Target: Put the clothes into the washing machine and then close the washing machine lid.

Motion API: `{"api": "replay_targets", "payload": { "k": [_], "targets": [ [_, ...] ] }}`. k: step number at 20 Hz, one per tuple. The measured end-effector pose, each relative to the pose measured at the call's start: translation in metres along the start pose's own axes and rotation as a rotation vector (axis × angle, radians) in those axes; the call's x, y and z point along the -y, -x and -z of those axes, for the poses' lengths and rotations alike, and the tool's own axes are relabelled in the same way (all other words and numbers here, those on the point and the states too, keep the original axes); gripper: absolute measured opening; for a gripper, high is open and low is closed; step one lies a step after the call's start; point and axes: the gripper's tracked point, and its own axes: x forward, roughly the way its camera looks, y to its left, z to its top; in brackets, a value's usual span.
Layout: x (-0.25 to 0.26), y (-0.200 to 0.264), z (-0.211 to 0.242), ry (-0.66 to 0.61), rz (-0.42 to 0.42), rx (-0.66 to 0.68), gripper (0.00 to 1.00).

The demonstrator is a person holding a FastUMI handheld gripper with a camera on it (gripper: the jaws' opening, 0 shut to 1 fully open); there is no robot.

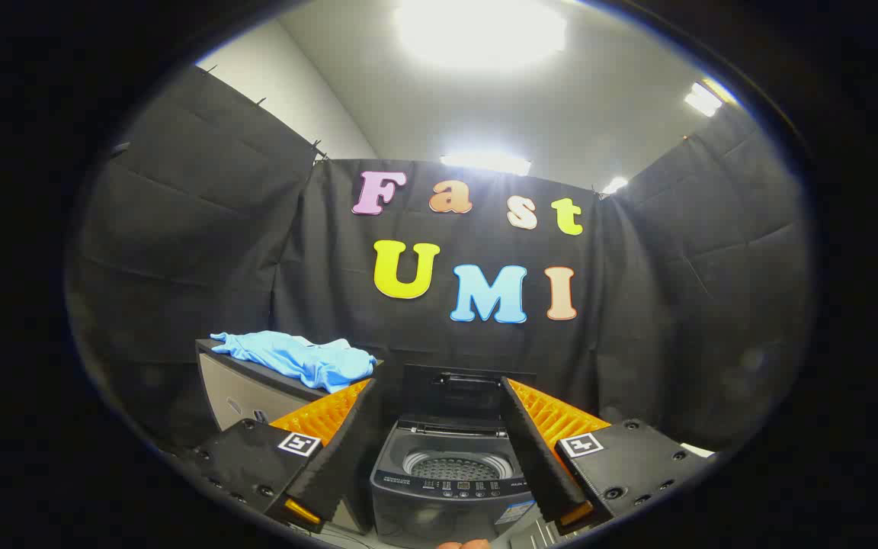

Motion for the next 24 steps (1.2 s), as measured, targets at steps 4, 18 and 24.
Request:
{"api": "replay_targets", "payload": {
  "k": [4,18,24],
  "targets": [
    [0.0011,0.0006,-0.0013,0.004,0.000,0.007,0.98],
    [0.0061,0.0005,0.0035,0.017,0.004,0.000,0.98],
    [0.0033,0.0008,0.0027,0.025,0.001,-0.001,0.98]
  ]
}}
